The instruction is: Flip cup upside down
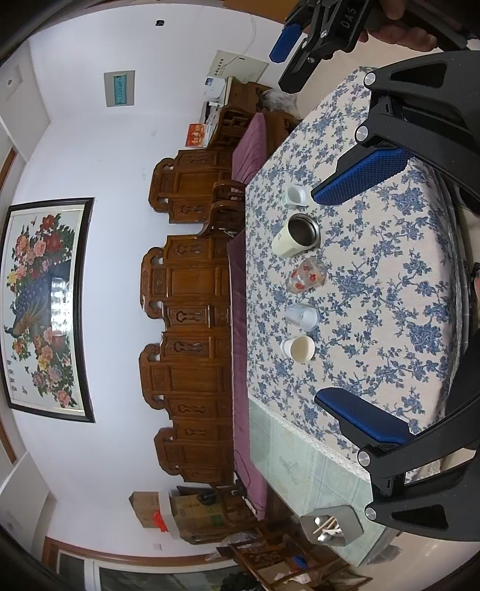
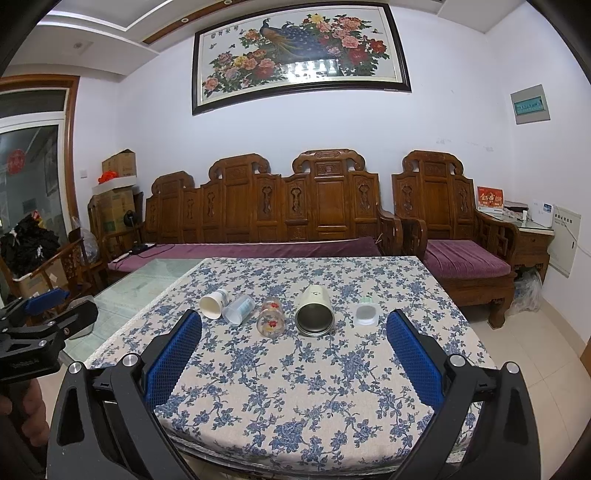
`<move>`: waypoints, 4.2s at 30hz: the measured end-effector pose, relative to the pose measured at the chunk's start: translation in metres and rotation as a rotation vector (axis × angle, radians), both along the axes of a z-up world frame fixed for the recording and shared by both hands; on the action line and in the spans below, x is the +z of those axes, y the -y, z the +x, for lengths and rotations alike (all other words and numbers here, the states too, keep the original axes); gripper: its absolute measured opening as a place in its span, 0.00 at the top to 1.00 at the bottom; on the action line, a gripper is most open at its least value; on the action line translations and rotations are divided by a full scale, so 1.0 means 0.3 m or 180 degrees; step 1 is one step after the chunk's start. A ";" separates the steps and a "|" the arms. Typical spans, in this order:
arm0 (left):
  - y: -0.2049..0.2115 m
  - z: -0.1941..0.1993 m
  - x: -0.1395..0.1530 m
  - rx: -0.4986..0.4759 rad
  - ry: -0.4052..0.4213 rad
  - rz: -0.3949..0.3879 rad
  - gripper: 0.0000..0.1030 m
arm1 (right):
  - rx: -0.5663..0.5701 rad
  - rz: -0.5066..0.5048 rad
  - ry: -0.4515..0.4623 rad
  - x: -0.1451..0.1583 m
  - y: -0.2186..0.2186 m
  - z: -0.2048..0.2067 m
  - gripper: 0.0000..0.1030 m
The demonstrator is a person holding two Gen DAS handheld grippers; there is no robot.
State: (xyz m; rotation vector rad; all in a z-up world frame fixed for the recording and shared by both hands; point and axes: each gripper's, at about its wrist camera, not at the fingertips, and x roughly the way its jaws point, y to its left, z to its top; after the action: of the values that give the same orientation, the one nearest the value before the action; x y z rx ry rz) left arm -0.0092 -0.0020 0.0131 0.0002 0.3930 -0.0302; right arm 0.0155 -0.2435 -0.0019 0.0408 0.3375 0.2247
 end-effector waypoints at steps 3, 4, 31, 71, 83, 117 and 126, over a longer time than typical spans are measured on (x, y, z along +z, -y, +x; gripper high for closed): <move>0.002 0.001 -0.005 0.0001 -0.0005 -0.0001 0.08 | 0.0002 0.0010 -0.0002 -0.003 0.001 0.001 0.03; 0.001 0.001 -0.005 0.0001 -0.0005 -0.0001 0.08 | 0.0002 0.0009 -0.0002 -0.005 0.000 -0.001 0.03; -0.016 0.029 -0.057 -0.0006 -0.0166 -0.0034 0.08 | -0.0059 0.0012 -0.0153 -0.065 0.015 0.038 0.03; -0.025 1.036 -0.372 -0.0358 -0.1595 -0.0216 0.22 | 0.0391 -0.0173 -0.1079 -0.490 -0.074 0.938 0.16; 0.087 1.379 -0.546 -0.0384 -0.2211 -0.0299 0.30 | 0.0426 0.0012 -0.1277 -0.585 -0.032 0.965 0.16; 0.146 1.500 -0.696 -0.0219 -0.2917 0.0062 0.45 | 0.0376 0.0165 -0.1359 -0.598 0.044 0.970 0.16; 0.152 1.255 -0.597 -0.0462 -0.2675 0.0072 0.45 | 0.0230 0.0082 -0.1336 -0.601 0.063 0.954 0.16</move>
State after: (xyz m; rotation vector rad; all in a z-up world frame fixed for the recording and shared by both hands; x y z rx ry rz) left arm 0.3672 -0.0475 -0.1660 0.0394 1.2333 -0.1721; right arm 0.3017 -0.2625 -0.1822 0.1019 0.7550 0.2923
